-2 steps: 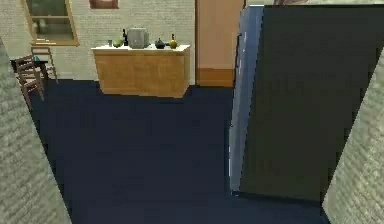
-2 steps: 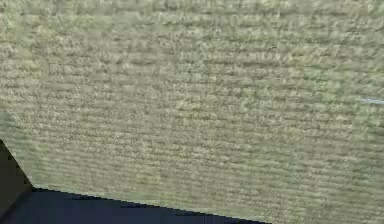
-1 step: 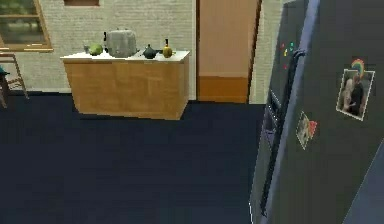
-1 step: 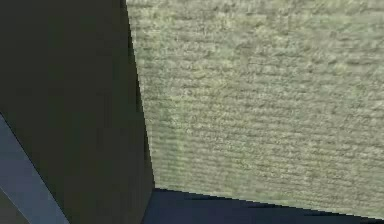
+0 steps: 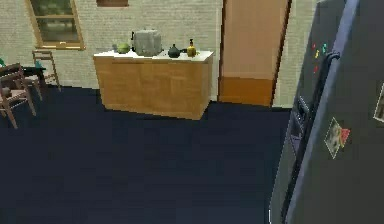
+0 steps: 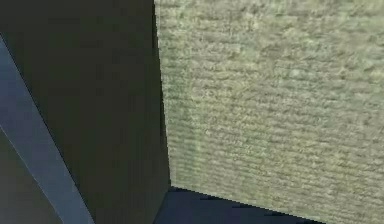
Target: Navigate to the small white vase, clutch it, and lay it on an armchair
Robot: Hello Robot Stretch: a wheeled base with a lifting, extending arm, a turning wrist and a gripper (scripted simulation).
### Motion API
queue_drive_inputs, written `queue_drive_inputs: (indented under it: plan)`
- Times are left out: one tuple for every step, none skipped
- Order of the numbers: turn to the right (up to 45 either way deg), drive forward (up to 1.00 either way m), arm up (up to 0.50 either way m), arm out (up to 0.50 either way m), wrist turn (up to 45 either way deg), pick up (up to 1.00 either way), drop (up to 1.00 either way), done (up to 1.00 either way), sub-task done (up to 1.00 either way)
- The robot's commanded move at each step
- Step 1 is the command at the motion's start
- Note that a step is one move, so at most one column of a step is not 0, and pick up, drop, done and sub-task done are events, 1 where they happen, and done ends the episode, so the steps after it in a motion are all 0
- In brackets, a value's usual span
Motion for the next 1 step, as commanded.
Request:
queue_drive_inputs:
  plan:
    - [0.0, 0.50, 0.00, 0.00, 0.0, 0.00, 0.00, 0.00, 0.00]
